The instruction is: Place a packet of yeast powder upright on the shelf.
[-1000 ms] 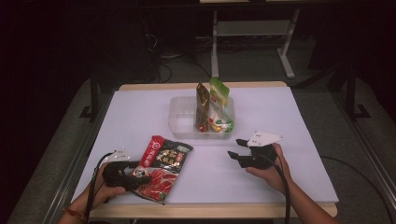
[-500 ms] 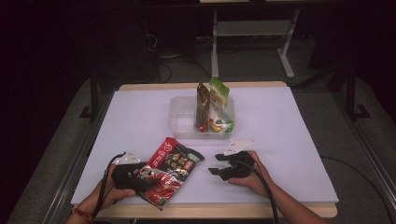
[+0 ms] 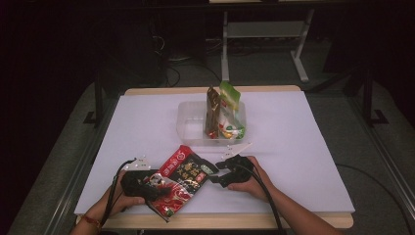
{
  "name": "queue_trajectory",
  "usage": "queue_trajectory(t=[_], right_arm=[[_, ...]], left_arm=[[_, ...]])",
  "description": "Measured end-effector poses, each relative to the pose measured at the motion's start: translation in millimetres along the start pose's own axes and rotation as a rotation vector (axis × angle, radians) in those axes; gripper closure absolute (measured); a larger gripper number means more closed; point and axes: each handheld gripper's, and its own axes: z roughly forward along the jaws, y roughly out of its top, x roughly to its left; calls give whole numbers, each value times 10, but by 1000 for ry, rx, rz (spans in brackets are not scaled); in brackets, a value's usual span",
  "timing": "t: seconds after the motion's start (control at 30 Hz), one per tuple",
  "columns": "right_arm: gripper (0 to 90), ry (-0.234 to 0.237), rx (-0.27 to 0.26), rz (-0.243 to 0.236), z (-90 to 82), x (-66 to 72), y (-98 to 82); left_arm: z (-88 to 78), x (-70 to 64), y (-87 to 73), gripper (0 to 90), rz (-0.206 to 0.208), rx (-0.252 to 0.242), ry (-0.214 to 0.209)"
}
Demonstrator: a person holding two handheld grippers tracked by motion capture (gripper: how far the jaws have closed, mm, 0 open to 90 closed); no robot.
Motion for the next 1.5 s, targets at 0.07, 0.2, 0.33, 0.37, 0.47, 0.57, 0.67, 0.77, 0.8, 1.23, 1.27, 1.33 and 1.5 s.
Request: queue_trajectory(t=[0.07, 0.2, 0.33, 0.37, 0.47, 0.57, 0.67, 0.77, 0.8, 1.23, 1.27, 1.33, 1.5], right_arm=[[397, 5, -5, -5, -4, -2, 12], [425, 23, 12, 0, -2, -10, 31], [577, 55, 2, -28, -17, 2, 75], [617, 59, -6, -29, -22, 9, 84], [669, 70, -3, -41, -19, 25, 88], [595, 18, 28, -116, -48, 75, 103], [533, 15, 70, -138, -42, 90, 69], [597, -22, 67, -149, -1, 95, 21], [631, -42, 59, -142, 6, 95, 25], [874, -120, -10, -244, -9, 219, 76], [881, -125, -25, -253, -31, 233, 83], [886, -139, -53, -271, -91, 261, 105], [890, -186, -119, -316, -278, 335, 171]], left_arm=[[17, -3, 17, 152, 1, 6, 2], [39, -5, 39, 141, 1, 14, 2], [42, -7, 49, 141, 2, 21, 2], [46, -4, 57, 140, 2, 24, 0], [69, -4, 84, 136, 4, 33, 3], [71, 1, 78, 135, 7, 26, -3], [68, 6, 71, 137, 10, 22, -8], [70, 9, 75, 137, 11, 24, -12], [70, 7, 77, 137, 12, 26, -11], [51, -6, 107, 132, 16, 31, -4], [43, -8, 116, 132, 21, 28, -5], [32, -17, 137, 133, 36, 14, -5], [20, -47, 205, 140, 69, 8, -24]])
